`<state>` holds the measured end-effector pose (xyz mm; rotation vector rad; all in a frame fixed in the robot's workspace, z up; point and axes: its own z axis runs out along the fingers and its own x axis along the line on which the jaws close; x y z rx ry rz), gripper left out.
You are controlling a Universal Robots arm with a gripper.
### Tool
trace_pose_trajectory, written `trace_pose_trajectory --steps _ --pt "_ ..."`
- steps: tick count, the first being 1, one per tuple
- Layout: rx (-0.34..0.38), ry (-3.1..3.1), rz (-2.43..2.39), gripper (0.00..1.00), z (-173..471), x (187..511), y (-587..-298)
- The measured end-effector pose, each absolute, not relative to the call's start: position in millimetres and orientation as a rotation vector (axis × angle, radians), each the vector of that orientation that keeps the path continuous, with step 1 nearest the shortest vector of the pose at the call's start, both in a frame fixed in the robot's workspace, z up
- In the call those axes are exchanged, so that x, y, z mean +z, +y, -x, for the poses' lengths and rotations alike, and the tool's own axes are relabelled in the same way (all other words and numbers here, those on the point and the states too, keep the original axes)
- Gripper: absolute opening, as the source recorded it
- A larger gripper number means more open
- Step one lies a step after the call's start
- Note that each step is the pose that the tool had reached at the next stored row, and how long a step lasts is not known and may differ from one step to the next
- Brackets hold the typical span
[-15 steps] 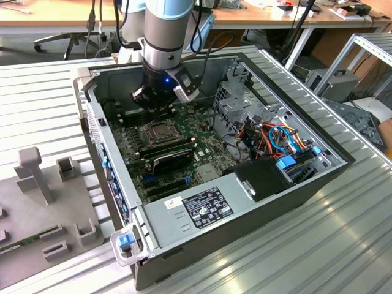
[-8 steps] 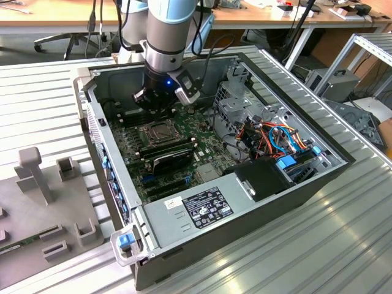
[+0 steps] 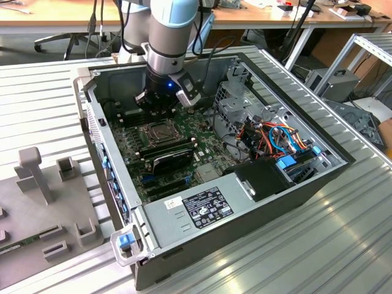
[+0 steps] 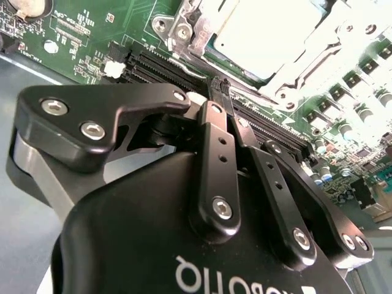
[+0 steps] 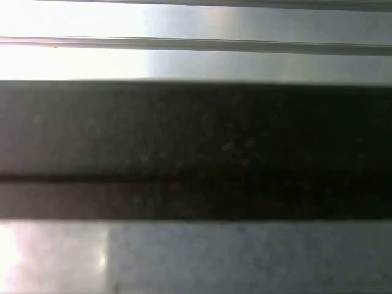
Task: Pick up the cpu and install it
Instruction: 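Install the first cpu locking lever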
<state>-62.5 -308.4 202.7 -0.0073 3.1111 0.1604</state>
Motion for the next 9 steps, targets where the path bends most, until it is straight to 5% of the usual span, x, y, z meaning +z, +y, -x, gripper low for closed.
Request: trace_pose_trajectory --steps 9 --pt "0.161 3.112 0.007 0.11 61.4 203.0 -308.3"
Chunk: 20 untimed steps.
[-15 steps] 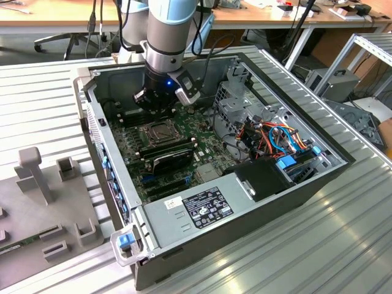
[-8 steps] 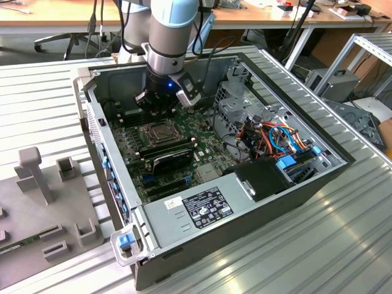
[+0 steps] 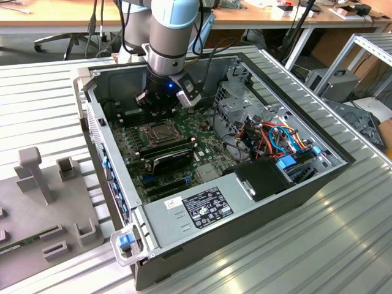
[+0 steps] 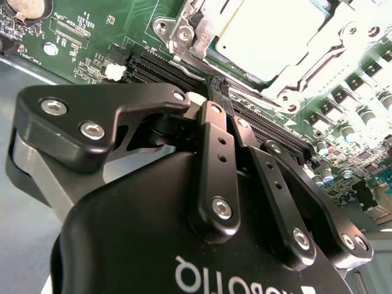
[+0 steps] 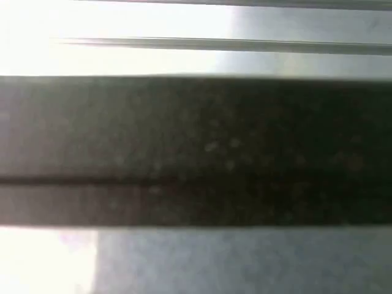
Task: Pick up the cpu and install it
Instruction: 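Install the first cpu locking lever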
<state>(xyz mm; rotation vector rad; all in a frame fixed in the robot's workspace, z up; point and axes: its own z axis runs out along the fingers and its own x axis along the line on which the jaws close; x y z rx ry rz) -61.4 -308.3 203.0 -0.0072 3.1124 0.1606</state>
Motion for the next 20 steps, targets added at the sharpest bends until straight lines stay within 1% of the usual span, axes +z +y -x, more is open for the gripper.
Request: trace_pose_trajectory --steps 3,13,15,17,20 --pt "0.161 3.112 0.007 0.11 61.3 211.6 -308.3" --pt "0.161 3.112 0.007 0.11 61.4 214.3 -308.3" --pt "0.15 3.112 0.007 0.11 61.4 214.3 -308.0" --pt "0.135 3.113 0.007 0.11 61.4 214.5 -304.2" --pt "0.135 3.113 0.008 0.11 61.4 214.3 -298.7"
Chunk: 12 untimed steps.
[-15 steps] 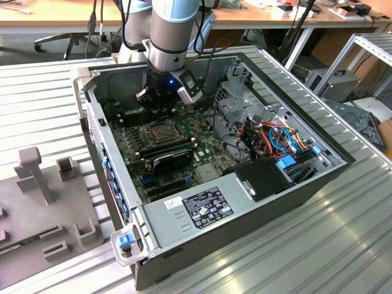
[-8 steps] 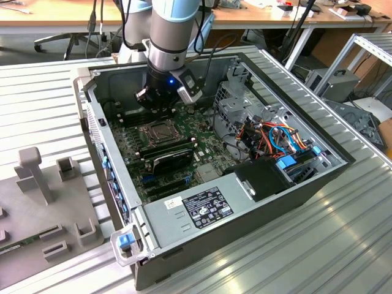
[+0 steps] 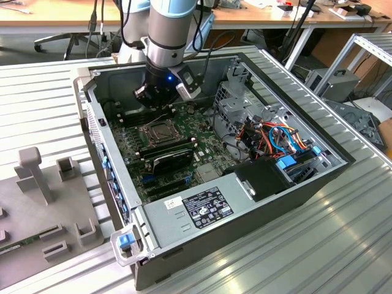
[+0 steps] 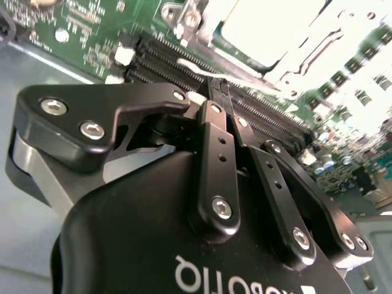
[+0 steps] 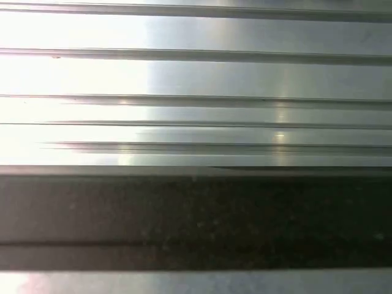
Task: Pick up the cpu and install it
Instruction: 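Install the first cpu locking lever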
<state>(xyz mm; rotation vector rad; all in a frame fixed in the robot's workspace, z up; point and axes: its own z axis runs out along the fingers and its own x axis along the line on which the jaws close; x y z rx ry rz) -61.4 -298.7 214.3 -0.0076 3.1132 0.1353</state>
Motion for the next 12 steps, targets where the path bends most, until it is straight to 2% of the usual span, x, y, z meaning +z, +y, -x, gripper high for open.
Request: trace_pose_trajectory --steps 12 --pt "0.135 3.113 0.008 0.11 61.4 231.8 -298.6"
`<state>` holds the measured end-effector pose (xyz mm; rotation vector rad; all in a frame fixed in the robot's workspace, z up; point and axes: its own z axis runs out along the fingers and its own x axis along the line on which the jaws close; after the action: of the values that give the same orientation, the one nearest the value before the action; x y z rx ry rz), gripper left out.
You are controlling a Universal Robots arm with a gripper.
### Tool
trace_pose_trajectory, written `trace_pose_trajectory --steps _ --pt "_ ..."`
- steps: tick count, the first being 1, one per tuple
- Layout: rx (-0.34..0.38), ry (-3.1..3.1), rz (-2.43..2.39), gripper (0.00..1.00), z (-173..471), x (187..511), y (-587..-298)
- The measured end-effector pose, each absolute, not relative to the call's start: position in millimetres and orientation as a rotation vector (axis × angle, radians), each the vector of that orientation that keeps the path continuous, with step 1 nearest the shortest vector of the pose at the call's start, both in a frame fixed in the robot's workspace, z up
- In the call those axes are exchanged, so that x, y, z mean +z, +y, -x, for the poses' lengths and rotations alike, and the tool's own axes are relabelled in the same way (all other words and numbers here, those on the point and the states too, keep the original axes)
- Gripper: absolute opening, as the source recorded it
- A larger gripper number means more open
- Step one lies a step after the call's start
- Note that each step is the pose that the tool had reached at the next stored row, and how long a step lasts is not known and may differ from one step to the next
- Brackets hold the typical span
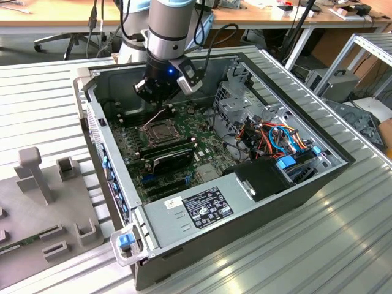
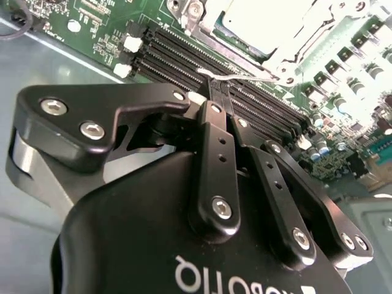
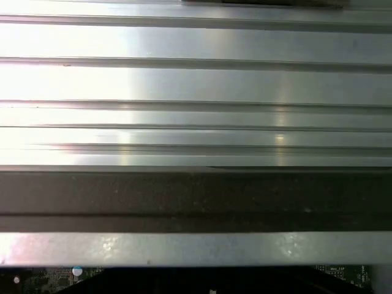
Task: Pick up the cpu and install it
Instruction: 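Install the first cpu locking lever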
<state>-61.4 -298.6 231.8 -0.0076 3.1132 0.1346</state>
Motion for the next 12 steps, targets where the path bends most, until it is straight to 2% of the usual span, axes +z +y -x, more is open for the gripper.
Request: trace_pose_trajectory --steps 12 --pt "0.134 3.09 0.009 0.11 87.0 234.1 -298.9"
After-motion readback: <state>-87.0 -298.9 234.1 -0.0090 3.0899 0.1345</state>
